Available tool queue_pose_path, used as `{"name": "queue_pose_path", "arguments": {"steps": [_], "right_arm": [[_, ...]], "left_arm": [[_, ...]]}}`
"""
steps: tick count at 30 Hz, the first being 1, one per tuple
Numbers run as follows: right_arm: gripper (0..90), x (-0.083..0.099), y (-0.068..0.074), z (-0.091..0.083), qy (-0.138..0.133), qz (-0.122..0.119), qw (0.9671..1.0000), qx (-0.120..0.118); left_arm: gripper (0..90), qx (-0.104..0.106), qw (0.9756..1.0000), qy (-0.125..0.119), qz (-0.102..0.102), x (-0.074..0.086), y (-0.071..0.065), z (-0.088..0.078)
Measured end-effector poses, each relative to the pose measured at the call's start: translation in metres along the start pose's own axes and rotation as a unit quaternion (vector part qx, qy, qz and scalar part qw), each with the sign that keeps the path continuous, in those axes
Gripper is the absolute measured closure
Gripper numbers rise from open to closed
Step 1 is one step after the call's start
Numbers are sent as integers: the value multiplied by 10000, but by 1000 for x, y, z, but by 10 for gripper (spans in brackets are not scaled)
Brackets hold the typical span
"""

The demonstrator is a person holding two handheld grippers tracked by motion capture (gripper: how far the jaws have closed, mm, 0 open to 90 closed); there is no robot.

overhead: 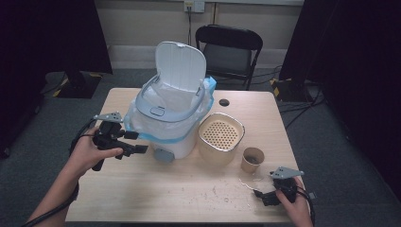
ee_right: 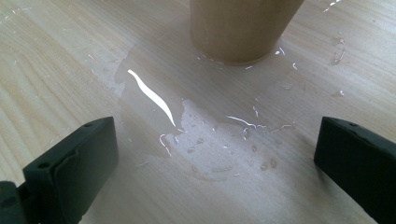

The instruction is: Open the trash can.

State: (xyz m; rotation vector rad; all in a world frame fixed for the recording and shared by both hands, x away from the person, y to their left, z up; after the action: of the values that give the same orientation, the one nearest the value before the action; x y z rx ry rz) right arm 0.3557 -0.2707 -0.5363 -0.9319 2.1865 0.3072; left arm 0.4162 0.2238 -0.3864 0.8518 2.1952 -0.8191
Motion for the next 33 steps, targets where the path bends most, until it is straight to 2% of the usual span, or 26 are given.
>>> {"name": "queue_pose_path", "arguments": {"steps": [5, 10, 17, 22, 33], "right_arm": [[0, -1, 0, 1, 19, 45, 10000, 37], [0, -1, 0, 1, 17, 48, 10000, 43], [0, -1, 0, 1, 20, 64, 10000, 60], [0, -1, 0, 1, 19, 65, 10000, 62], [0, -1, 0, 1, 16, 73, 9999, 69]], "left_arm": [[173, -2, 10000, 35, 15, 8, 3, 6], [173, 10, 10000, 26, -55, 17, 6, 12], [173, -12, 9999, 142, 15, 29, 9, 19], [173, 17, 9999, 102, 25, 35, 9, 21], [173, -3, 9998, 179, -31, 64, 17, 31]]}}
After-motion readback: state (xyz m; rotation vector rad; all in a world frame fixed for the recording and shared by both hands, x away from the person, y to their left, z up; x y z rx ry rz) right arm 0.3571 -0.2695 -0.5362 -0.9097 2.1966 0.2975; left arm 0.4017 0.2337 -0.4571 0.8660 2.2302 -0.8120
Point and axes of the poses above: each handheld gripper's, and its own axes: z roughly forward along the jaws, x roughly out of its underside, y roughly to its left, the point moved 5 cm from there along z, roughly forward along the jaws, and after that the axes turned 4 degrees about -z, right-handed, at the moved point
